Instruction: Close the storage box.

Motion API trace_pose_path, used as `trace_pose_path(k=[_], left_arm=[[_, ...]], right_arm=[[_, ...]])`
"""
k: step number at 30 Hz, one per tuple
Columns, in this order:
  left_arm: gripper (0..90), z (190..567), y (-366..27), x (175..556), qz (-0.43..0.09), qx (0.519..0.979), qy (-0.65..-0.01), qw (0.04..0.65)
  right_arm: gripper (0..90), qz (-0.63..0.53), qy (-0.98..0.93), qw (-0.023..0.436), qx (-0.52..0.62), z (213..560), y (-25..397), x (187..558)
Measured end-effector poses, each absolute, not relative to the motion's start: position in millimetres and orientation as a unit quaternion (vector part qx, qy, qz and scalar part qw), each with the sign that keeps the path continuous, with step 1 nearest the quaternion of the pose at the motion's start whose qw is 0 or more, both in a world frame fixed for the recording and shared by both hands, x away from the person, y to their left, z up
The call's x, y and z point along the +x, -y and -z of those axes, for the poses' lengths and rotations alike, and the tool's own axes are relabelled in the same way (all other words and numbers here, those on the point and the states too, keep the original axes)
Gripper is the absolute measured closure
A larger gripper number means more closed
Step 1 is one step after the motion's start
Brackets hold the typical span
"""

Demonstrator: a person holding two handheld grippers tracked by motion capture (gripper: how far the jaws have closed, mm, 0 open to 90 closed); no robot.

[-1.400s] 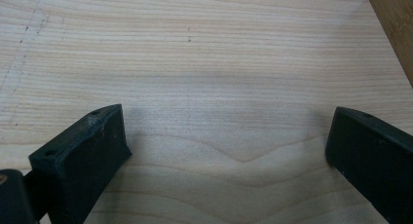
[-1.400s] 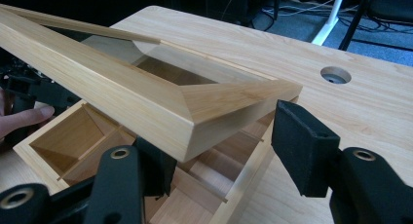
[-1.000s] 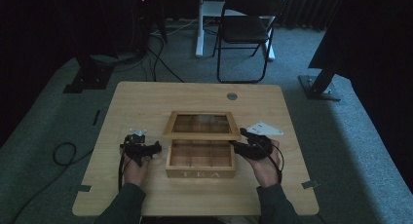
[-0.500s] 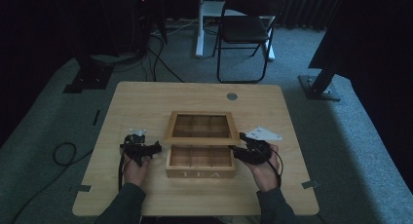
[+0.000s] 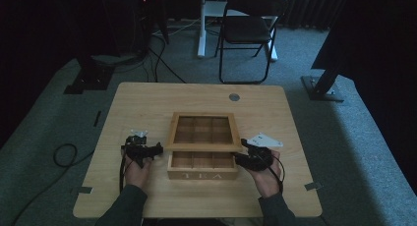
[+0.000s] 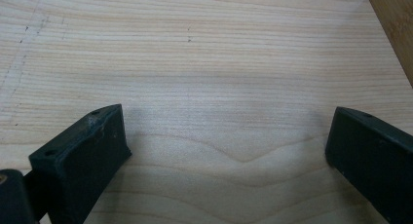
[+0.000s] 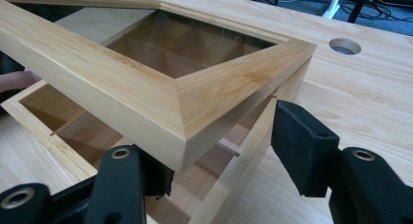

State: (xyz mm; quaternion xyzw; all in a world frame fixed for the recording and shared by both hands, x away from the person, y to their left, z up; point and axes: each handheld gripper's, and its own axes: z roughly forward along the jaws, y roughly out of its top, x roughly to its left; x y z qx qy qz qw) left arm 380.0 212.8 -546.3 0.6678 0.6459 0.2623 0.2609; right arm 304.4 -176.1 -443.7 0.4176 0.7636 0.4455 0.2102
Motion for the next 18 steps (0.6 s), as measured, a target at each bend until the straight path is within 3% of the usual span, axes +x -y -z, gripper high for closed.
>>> trace_pose_path(k=[18], left_arm=[[1.6,546.2,-212.8,380.0,-0.262,0.668,-0.646,0.26]], right_arm=[[44.9,-0.433,-0.772,0.209,0.415,458.0,175.3,298.3]])
